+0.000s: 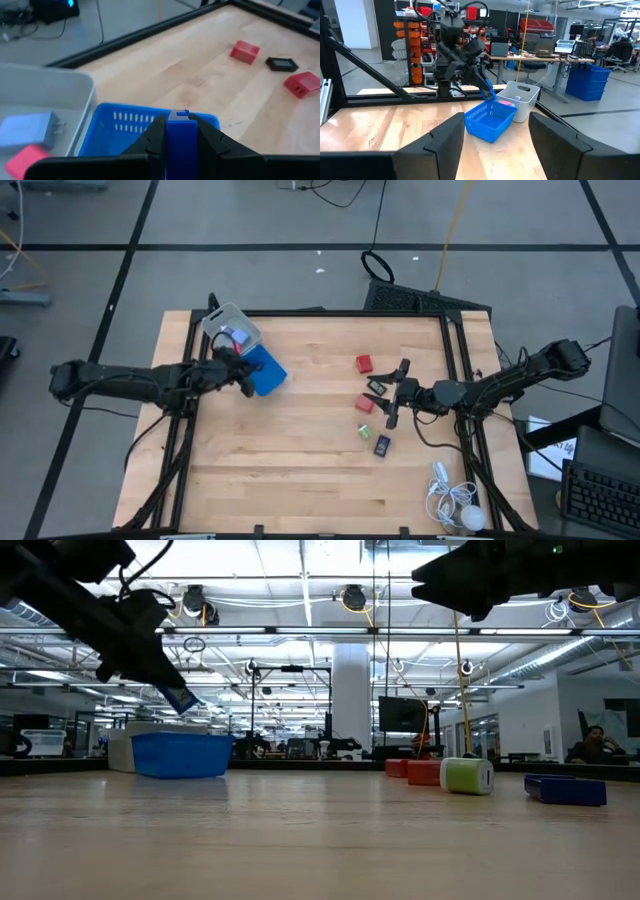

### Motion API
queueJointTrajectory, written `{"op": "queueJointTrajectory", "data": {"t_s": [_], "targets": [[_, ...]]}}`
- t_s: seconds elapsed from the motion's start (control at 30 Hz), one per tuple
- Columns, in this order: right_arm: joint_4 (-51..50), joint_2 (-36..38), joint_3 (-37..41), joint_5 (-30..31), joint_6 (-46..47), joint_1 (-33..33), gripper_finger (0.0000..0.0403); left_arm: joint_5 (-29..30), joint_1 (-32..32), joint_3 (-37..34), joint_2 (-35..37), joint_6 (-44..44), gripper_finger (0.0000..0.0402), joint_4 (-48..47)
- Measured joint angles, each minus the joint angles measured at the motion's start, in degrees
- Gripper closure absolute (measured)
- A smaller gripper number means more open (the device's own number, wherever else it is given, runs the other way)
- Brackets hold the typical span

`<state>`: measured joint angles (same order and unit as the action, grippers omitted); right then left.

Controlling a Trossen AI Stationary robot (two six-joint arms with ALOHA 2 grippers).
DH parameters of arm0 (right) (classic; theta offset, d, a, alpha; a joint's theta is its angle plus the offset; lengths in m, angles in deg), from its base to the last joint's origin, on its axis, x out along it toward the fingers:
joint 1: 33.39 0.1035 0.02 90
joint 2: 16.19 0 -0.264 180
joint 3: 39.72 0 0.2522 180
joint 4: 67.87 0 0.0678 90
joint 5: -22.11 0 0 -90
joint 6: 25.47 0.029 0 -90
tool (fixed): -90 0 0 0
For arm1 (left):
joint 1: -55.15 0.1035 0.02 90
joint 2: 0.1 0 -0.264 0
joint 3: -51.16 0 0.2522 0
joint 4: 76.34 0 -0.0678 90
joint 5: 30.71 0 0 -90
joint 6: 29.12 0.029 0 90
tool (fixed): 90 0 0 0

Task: Pick & Place Office items
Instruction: Put the blue digital timer into the blue bin

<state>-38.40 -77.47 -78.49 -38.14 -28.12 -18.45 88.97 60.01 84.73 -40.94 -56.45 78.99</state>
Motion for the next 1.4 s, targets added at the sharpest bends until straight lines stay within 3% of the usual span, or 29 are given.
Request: {"op": "queueJointTrajectory", "data": {"t_s": [0.37,0.6,0.77,1.0,1.27,1.4], "targets": [[0.08,0.0,0.0,0.0,0.06,0.0,0.019,-8.39,6.22,0.0,-0.32,-12.78,0.0345,-2.94],[0.27,-0.04,0.0,0.0,0.5,0.0,0.019,-13.03,8.22,0.09,-6.34,-17.65,0.0344,-1.82],[0.27,-0.04,-0.02,0.0,0.5,0.0,0.019,-15.1,10.12,0.09,-10.71,-18.23,0.0326,2.99],[0.25,-0.04,-0.02,0.0,0.44,0.0,0.019,-19.71,11.72,0.09,-15.07,-17.42,0.0345,8.16],[0.21,-0.04,-0.04,0.0,0.44,0.0,0.019,-19.75,12.75,0.09,-18.18,-17.84,0.0304,8.08],[0.21,-0.04,-0.04,0.0,0.45,-0.02,0.019,-19.74,12.75,0.09,-18.84,-17.53,0.0308,8.1]]}}
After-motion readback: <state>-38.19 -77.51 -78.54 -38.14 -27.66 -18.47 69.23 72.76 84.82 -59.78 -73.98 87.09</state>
